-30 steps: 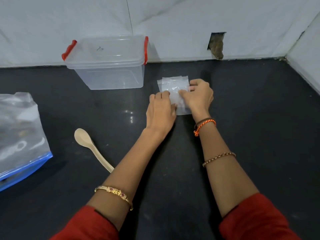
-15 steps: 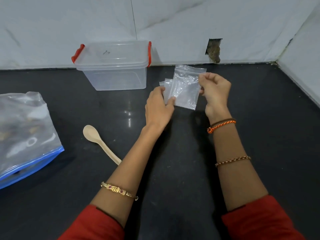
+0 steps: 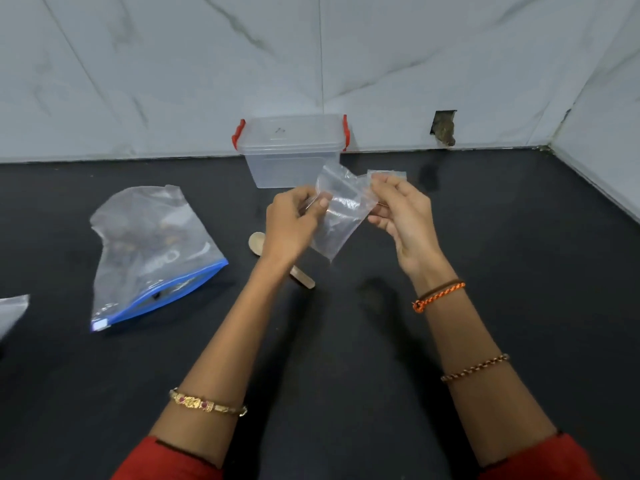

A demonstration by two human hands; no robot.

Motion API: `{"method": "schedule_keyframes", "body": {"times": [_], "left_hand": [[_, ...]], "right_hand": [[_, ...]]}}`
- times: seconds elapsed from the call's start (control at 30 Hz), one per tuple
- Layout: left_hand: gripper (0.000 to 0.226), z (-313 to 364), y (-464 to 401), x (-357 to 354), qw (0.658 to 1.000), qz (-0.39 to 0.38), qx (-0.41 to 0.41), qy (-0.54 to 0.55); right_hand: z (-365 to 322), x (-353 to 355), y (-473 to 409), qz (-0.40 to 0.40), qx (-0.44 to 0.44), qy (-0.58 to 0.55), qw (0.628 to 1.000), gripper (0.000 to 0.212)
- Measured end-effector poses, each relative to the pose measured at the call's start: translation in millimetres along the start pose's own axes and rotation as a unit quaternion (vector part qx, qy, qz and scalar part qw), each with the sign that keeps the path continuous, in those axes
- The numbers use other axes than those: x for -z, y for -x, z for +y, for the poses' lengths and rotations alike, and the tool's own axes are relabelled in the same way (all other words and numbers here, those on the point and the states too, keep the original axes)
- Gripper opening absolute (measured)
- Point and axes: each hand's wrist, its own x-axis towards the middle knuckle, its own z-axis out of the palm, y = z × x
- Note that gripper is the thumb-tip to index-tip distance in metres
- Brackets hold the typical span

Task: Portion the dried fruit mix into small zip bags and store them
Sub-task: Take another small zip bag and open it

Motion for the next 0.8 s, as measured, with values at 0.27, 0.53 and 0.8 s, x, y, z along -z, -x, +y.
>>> {"method": "schedule_keyframes", "body": {"times": [0.27, 0.53, 0.8], "left_hand": [[0.009, -21.0, 26.1, 79.6, 0.994, -0.098, -0.002, -0.038], [0.107, -31.7, 43.1, 98.0, 0.952, -0.124, -0.135, -0.245], [0.105, -35.4, 52.3, 87.0, 0.968, -0.07, -0.149, -0.19]], "right_hand": [[6.8, -50.0, 45.9, -0.108, -0.018, 0.086, 0.99, 0.015], [14.2, -72.9, 61.5, -0.133, -0.036, 0.043, 0.989, 0.028], [25.2, -75.0, 68.5, -0.174, 0.02, 0.065, 0.982, 0.026]]}}
